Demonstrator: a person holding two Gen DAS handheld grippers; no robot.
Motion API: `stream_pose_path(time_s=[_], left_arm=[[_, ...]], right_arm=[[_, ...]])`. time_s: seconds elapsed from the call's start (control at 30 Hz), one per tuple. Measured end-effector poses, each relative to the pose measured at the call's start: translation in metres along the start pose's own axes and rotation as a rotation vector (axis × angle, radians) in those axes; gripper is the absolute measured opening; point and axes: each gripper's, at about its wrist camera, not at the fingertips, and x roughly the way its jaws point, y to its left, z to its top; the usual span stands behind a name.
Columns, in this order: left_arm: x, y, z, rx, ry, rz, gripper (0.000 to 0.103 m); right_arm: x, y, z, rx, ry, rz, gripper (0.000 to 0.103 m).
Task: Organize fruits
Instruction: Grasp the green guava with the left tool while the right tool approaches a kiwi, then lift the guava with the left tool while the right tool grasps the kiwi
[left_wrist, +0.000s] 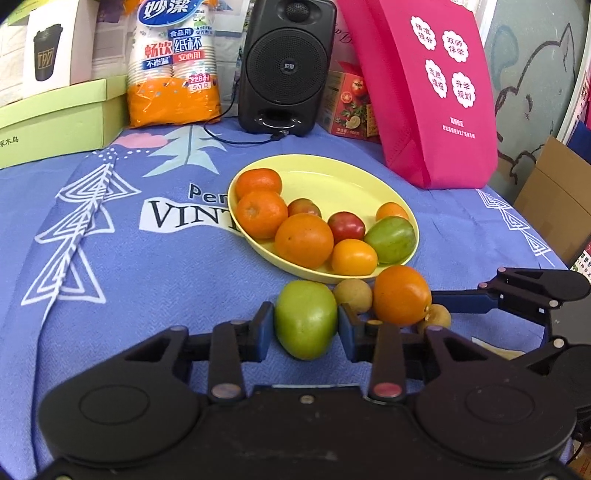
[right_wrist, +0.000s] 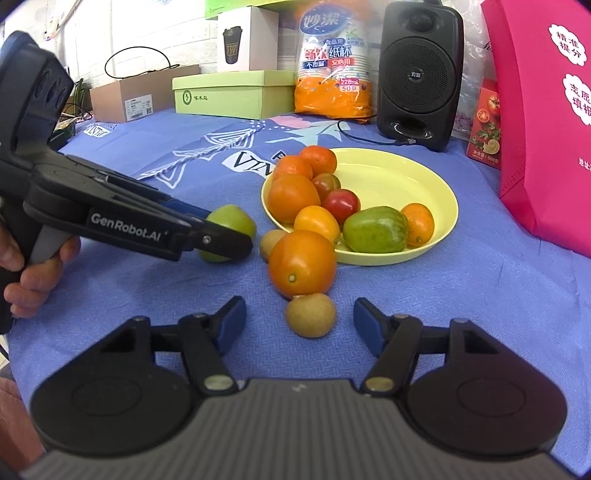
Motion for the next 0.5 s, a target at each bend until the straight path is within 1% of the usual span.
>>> stream_pose_path(time_s=[0.07, 0.1, 0.27, 0.33, 0.37, 0.4, 0.5], left_arm=[[0.004, 0.0, 0.001, -0.002, 0.014, -0.013, 0.037], [0.006, -0.001, 0.001, 0.005, 0.014, -0.01, 0.039], [0.01, -0.007, -0.001, 0.042, 0.003, 0.012, 0.039], [0.007, -0.006, -0.002, 0.035, 0.002, 0.01, 0.036], [0.005, -0.006, -0.003, 0.033, 0.002, 0.01, 0.036], [0.002, -0.006, -0.003, 0.033, 0.002, 0.013, 0.036], [-0.006, -0.001, -0.007, 0.018, 0.005, 0.019, 0.036]], right_arm=[[0.0, 0.0, 0.0, -0.002, 0.001, 0.0, 0.064], [0.0, 0.001, 0.0, -0.002, 0.002, 0.002, 0.064], [-0.002, 0.001, -0.002, 0.001, 0.001, 0.004, 0.063], [-0.002, 0.002, -0.002, -0.001, 0.001, 0.003, 0.063], [-0.002, 0.002, -0.002, -0.004, 0.0, 0.005, 0.06], [-0.003, 0.002, -0.002, -0.009, 0.0, 0.009, 0.055], [-0.004, 0.004, 0.0, -0.017, 0.004, 0.008, 0.045]])
